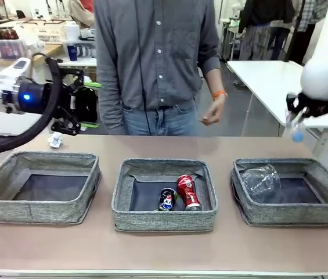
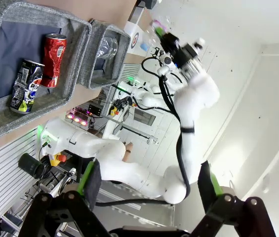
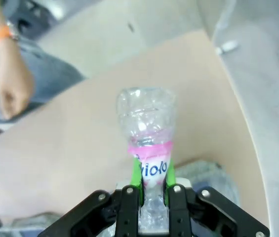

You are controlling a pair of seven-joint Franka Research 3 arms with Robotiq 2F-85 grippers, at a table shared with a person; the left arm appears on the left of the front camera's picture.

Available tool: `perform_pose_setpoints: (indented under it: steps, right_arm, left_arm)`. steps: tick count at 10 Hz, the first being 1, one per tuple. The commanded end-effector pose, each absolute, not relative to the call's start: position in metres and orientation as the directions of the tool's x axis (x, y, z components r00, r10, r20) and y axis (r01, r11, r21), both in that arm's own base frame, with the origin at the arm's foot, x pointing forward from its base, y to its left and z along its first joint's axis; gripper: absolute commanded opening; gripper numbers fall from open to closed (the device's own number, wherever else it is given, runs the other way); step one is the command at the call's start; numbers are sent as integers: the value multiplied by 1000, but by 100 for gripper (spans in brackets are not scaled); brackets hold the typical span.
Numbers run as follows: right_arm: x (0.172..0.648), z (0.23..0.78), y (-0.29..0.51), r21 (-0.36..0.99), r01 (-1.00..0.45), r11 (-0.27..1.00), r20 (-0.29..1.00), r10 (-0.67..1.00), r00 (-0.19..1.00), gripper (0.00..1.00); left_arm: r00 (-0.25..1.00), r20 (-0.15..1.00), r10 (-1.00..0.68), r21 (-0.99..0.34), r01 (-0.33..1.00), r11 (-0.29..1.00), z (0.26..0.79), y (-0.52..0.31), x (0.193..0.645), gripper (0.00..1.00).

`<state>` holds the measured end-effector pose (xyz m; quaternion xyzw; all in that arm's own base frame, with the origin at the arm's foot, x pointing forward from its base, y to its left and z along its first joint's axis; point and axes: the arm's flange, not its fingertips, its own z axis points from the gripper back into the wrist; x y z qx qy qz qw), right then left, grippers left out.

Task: Sort the waste into the appropriate baskets.
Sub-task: Pick up the waste item pointed out by the person.

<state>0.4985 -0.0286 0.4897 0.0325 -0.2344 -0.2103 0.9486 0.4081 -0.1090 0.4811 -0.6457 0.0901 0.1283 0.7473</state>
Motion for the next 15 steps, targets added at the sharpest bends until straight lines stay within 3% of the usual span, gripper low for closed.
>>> perform_pose_setpoints:
  steps: [1, 2, 4, 5, 7, 8, 9, 10, 12, 15]
  right_arm:
    - [456, 531, 20, 145, 346, 927, 387, -375, 842, 0]
    - [439, 544, 47, 149, 283, 948, 410, -319, 854, 0]
    - [419, 545, 98, 176, -34, 984, 527, -65, 847, 0]
    - [429, 560, 57, 124, 240, 963, 453, -270, 850, 0]
    - [429, 560, 57, 124, 240, 963, 453, -270, 850, 0]
    - [419, 561, 83, 127, 157, 979, 476, -199, 857, 19]
    - [429, 568, 108, 196, 209, 958, 318, -264, 911, 19]
    - [426, 602, 137, 180, 246, 952, 174, -277, 945, 19]
    - [394, 684, 196, 111, 159, 981, 139, -174, 975, 19]
    - [336, 748, 290, 157, 236, 959, 155, -260, 953, 19]
  left_arm:
    - [948, -312, 66, -938, -318, 140, 484, -107, 406, 100]
    - [948, -312, 66, -938, -318, 140, 484, -107, 406, 100]
    - [948, -312, 66, -938, -318, 140, 484, -107, 406, 100]
    - [948, -312, 66, -938, -318, 140, 484, -107, 406, 100]
    - [948, -312, 66, -938, -318, 140, 484, -107, 406, 100]
    - [948, -312, 66, -938, -318, 140, 484, -107, 406, 100]
    - [948, -312, 66, -938, -318, 140, 484, -107, 406, 100]
    - [948, -312, 66, -938, -318, 140, 484, -107, 406, 100]
    - [948, -312, 66, -938, -318, 140, 484, -107, 406, 100]
    - [948, -312, 66, -938, -318, 140, 484, -107, 406, 100]
